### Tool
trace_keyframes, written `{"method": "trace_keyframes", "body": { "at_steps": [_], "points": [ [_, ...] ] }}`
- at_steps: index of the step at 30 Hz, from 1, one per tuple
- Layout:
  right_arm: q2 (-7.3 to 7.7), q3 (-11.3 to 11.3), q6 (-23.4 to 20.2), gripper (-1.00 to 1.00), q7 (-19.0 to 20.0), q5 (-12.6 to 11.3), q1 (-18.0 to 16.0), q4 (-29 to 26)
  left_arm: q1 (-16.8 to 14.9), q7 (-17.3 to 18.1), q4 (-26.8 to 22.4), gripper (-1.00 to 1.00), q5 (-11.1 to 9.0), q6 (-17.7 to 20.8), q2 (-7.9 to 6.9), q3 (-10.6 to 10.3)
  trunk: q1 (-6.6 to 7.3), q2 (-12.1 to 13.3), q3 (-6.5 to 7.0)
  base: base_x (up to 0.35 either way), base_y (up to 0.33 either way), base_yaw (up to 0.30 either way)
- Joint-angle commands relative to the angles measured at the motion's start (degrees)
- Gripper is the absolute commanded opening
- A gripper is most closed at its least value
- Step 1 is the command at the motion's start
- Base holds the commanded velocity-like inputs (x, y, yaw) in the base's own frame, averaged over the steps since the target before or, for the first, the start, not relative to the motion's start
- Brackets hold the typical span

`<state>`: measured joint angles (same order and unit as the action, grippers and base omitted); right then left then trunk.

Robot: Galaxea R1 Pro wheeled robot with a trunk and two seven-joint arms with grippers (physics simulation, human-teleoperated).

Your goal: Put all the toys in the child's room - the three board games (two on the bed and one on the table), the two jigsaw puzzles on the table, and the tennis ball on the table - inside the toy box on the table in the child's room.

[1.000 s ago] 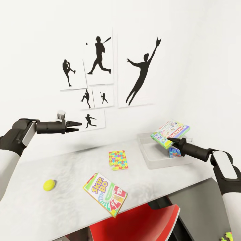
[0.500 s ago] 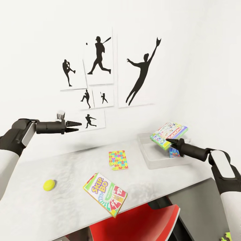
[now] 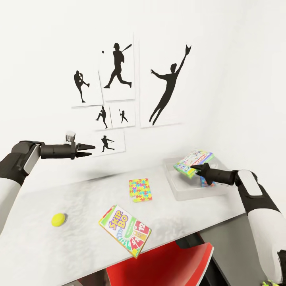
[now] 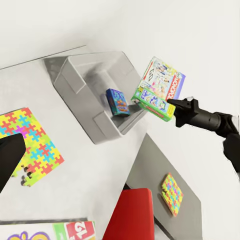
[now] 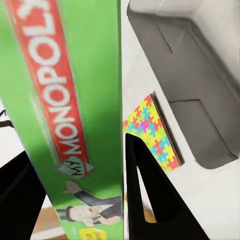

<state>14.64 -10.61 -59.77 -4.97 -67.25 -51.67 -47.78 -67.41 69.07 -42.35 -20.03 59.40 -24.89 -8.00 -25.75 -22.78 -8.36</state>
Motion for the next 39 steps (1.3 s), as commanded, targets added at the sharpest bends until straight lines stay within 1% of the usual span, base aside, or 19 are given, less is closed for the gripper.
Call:
{"method": "trace_keyframes", "body": {
  "at_steps": [1,3,4,7,8,10,11,12,13,15,18,23,36,39],
  "points": [
    [0.0,-0.07,-0.23,-1.0,-0.59,-0.74,-0.84,1.11,-0.08,0.15,0.03,1.0,-0.15,0.33,-0.06,-0.19,-0.03,-0.14,-0.13,0.0,0.0,0.0],
    [0.09,-0.06,-0.23,-1.0,-0.68,-0.67,-2.16,3.05,-0.08,0.17,0.05,1.0,-0.17,0.35,-0.06,-0.18,-0.03,-0.14,-0.13,0.0,0.0,0.0],
    [0.21,-0.03,-0.23,-1.0,-0.76,-0.6,-3.44,4.78,-0.07,0.17,0.06,1.0,-0.17,0.35,-0.07,-0.15,-0.03,-0.14,-0.13,0.0,0.0,0.0],
    [0.38,0.19,-0.23,-1.0,-0.91,-0.42,-5.28,7.04,-0.08,0.18,0.07,1.0,-0.2,0.36,-0.07,-0.12,-0.03,-0.14,-0.13,0.0,0.0,0.0],
    [0.45,0.64,-0.23,-1.0,-1.35,-0.28,-6.49,8.25,-0.08,0.18,0.07,1.0,-0.26,0.4,-0.07,-0.11,-0.03,-0.14,-0.13,0.0,0.0,0.0],
    [0.52,1.39,-0.23,-1.0,-2.35,-0.18,-7.66,9.24,-0.08,0.18,0.07,1.0,-0.3,0.42,-0.07,-0.1,-0.03,-0.14,-0.13,0.0,0.0,0.0],
    [0.55,1.85,-0.23,-1.0,-3.1,-0.14,-8.24,9.65,-0.08,0.18,0.07,1.0,-0.31,0.43,-0.07,-0.12,-0.03,-0.14,-0.13,0.0,0.0,0.0],
    [0.58,2.81,-0.23,-1.0,-4.93,-0.12,-9.25,10.26,-0.08,0.18,0.09,1.0,-0.33,0.44,-0.07,-0.14,-0.03,-0.14,-0.13,0.0,0.0,0.0],
    [0.6,3.28,-0.23,-1.0,-5.95,-0.13,-9.69,10.49,-0.07,0.18,0.11,1.0,-0.34,0.44,-0.07,-0.13,-0.03,-0.14,-0.13,0.0,0.0,0.0],
    [0.63,4.51,-0.23,-1.0,-9.88,-0.26,-10.97,11.08,-0.08,0.18,0.24,1.0,-0.36,0.45,-0.07,-0.15,-0.03,-0.14,-0.13,0.0,0.0,0.0],
    [0.7,5.12,-0.23,-1.0,-12.13,-0.46,-12.09,11.72,-0.05,0.18,0.38,1.0,-0.39,0.46,-0.07,-0.18,-0.03,-0.14,-0.13,0.0,0.0,0.0],
    [0.78,5.51,-0.23,-1.0,-13.01,-0.7,-13.0,12.17,-0.08,0.18,0.52,1.0,-0.44,0.46,-0.11,-0.18,-0.03,-0.14,-0.13,0.0,0.0,0.0],
    [0.82,6.0,-0.23,-1.0,-12.85,-0.72,-12.77,12.01,0.0,0.24,0.69,1.0,-0.47,0.47,-0.18,-0.18,-0.03,-0.14,-0.13,0.0,0.0,0.0],
    [0.82,6.9,-0.23,-1.0,-12.71,-0.72,-12.74,11.96,0.0,0.26,0.69,1.0,-0.49,0.5,-0.22,-0.12,-0.03,-0.14,-0.15,0.0,0.0,0.0]
  ]
}}
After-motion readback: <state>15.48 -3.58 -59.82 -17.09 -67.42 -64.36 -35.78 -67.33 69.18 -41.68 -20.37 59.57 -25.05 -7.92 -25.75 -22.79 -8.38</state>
